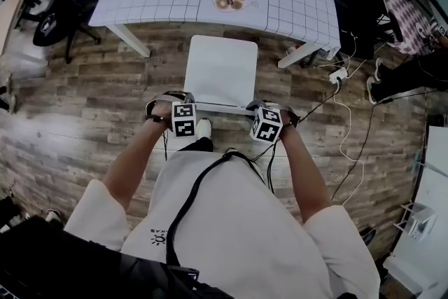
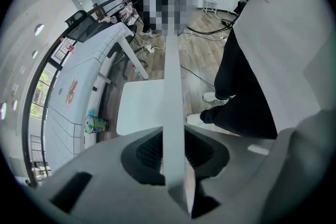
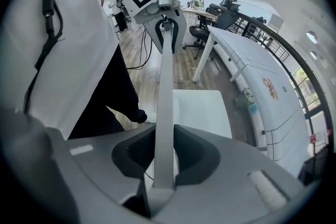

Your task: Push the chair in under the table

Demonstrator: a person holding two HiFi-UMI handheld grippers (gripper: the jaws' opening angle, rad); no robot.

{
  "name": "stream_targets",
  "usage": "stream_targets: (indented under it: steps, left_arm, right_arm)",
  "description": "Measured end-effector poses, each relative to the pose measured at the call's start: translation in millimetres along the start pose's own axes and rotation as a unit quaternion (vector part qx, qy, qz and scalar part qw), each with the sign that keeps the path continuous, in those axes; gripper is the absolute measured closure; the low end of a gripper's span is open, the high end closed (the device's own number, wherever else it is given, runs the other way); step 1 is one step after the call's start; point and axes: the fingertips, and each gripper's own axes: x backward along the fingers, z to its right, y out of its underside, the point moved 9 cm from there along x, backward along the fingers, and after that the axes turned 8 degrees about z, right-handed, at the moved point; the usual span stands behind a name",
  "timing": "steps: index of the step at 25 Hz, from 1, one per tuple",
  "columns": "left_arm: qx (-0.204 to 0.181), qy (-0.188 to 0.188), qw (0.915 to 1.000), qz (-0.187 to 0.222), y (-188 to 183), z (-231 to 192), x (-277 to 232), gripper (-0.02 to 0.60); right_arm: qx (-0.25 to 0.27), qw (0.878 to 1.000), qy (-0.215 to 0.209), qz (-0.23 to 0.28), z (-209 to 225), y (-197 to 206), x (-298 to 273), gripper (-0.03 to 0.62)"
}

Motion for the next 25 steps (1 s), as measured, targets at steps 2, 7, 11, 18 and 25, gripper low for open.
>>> stream_targets:
  steps: [2, 7, 11, 18, 25]
  left_arm:
    - [-0.004, -0.001, 1.0000, 0.002, 2.9, -6.2, 0.1, 0.489]
    - [-0.012, -0.001, 0.9999, 0.008, 8.9, -15.8, 1.6, 0.488]
    - [-0.014, 0.002, 0.9999, 0.010, 11.6, -19.9, 1.6, 0.488]
    - [-0.015, 0.005, 0.9998, 0.011, 14.2, -27.2, 1.6, 0.489]
    - [-0.018, 0.001, 0.9997, 0.014, 15.0, -34.1, 0.8, 0.488]
  right_arm:
    - [-0.003, 1.000, 0.001, -0.002, 6.2, -2.4, -1.7, 0.510]
    - [-0.010, 1.000, 0.002, -0.008, 15.2, -8.2, -4.5, 0.508]
    - [-0.009, 1.000, 0.005, -0.015, 18.2, -11.3, -6.0, 0.510]
    - [-0.010, 1.000, 0.012, -0.022, 23.7, -13.9, -8.3, 0.509]
    - [-0.010, 1.000, 0.015, -0.026, 31.4, -13.9, -10.1, 0.508]
